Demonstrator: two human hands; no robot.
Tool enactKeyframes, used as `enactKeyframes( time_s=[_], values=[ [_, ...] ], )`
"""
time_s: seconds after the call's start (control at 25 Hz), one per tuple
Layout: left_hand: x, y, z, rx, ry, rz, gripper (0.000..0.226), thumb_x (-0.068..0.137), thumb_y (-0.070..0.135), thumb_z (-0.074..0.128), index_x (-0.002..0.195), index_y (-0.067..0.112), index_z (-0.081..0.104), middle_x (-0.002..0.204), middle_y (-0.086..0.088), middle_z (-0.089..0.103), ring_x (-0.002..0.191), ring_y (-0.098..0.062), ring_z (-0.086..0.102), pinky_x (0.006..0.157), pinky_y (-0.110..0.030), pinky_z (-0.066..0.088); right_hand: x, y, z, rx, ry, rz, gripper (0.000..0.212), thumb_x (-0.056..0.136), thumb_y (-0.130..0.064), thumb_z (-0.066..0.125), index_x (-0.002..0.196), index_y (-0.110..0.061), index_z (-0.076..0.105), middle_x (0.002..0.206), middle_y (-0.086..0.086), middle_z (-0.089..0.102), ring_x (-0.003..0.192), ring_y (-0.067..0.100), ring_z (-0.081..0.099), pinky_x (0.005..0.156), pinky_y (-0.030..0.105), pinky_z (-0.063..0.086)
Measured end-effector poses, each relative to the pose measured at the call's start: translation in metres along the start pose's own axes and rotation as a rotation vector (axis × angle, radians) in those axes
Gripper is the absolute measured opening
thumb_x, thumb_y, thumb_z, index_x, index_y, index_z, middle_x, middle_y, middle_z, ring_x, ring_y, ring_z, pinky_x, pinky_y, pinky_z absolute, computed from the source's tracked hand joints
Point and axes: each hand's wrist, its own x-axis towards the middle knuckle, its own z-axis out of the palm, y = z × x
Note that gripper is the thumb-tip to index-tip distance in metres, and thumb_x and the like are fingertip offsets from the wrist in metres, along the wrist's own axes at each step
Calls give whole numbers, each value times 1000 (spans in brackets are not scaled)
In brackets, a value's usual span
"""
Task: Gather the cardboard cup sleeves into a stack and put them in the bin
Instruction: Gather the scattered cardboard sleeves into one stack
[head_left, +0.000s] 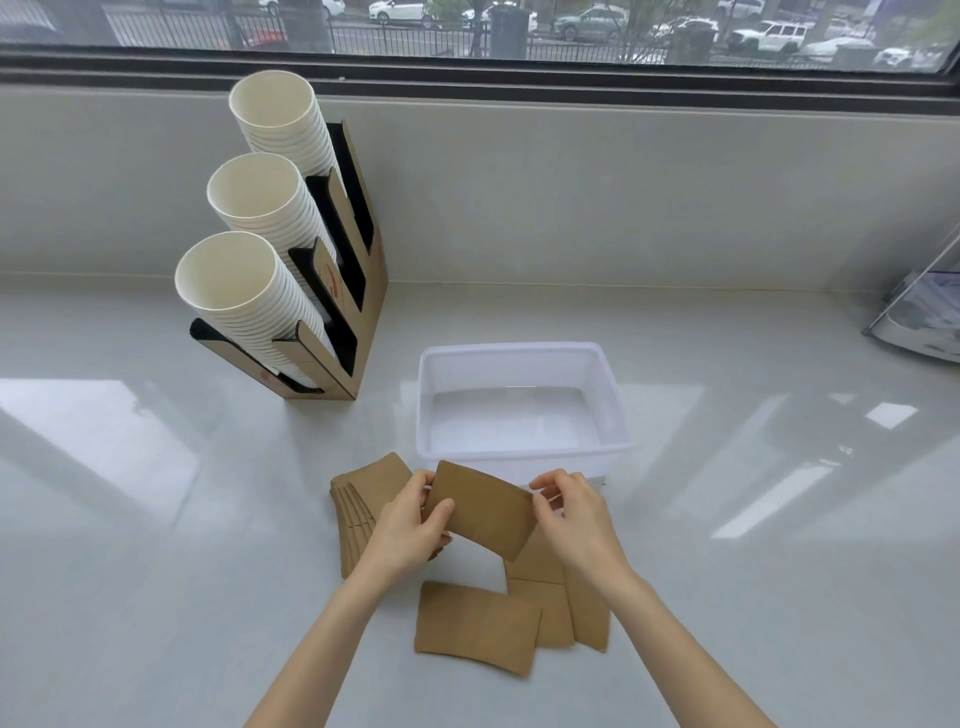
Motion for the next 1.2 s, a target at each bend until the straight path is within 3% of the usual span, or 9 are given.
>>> enactKeyframes(
  time_s=[0.08, 0.2, 0.28, 0.4, 0.6, 0.72, 0.8, 1.0, 1.2],
  values=[
    [1, -4, -6, -20, 41, -10, 9, 90, 14, 47, 89, 23, 50, 92, 0, 66, 65, -10, 68, 67, -31, 56, -2, 12, 1, -111, -49, 100, 27, 90, -22, 48, 115, -14, 52, 112, 6, 55, 97, 19, 56, 87, 33, 48],
    [4, -7, -11, -32, 67, 11, 18, 90, 11, 47, 84, 28, 49, 95, -1, 66, 74, -6, 66, 61, -18, 57, -8, 20, 12, -299, -191, 220, 60, 84, -36, 57, 134, -12, 33, 129, 11, 42, 121, 28, 41, 101, 37, 38],
    [4, -7, -12, -44, 67, 14, 17, 90, 10, 47, 86, 27, 48, 95, -1, 65, 81, -7, 63, 58, -14, 55, -12, 18, 20, -398, -231, 242, 74, 79, -42, 61, 137, -13, 25, 133, 14, 33, 127, 32, 30, 106, 37, 30],
    [4, -8, -12, -42, 70, 13, 17, 90, 10, 47, 87, 27, 48, 92, 4, 64, 82, -6, 62, 57, -15, 55, -10, 13, 23, -454, -219, 239, 68, 76, -40, 65, 129, -12, 32, 131, 13, 33, 125, 31, 30, 103, 35, 31],
    [6, -9, -12, -23, 86, 9, 14, 90, 11, 47, 90, 25, 49, 94, 1, 64, 81, -7, 63, 61, -19, 56, -3, 18, 25, -301, -193, 284, 49, 81, -21, 61, 122, -9, 36, 129, 11, 43, 122, 28, 41, 96, 36, 37],
    [8, -11, -12, -14, 88, 1, 9, 90, 11, 47, 96, 19, 50, 95, 1, 64, 83, -6, 62, 57, -13, 54, -3, 22, 19, -74, -145, 255, 33, 87, -9, 51, 119, -6, 42, 119, 12, 54, 101, 25, 52, 77, 25, 38],
    [8, -9, -12, -16, 90, 2, 9, 90, 12, 47, 96, 19, 49, 94, 1, 64, 83, -5, 61, 56, -12, 54, -2, 20, 10, 55, -89, 235, 27, 89, -5, 45, 116, -6, 46, 106, 9, 57, 85, 19, 50, 69, 24, 38],
    [6, -2, -13, -24, 89, 8, 22, 91, 11, 46, 82, 32, 46, 87, 11, 60, 81, -3, 59, 54, -9, 52, 1, 11, -14, 213, 61, 160, 22, 90, -3, 41, 105, -14, 52, 88, 0, 55, 66, 10, 49, 51, 11, 39],
    [6, -1, -13, -12, 108, 2, 9, 91, 12, 45, 97, 20, 48, 91, 6, 61, 81, -5, 60, 58, -16, 54, 4, -6, -30, 272, 86, 52, 22, 89, -5, 43, 98, -21, 56, 82, -6, 57, 66, 6, 51, 54, 2, 39]
  ],
)
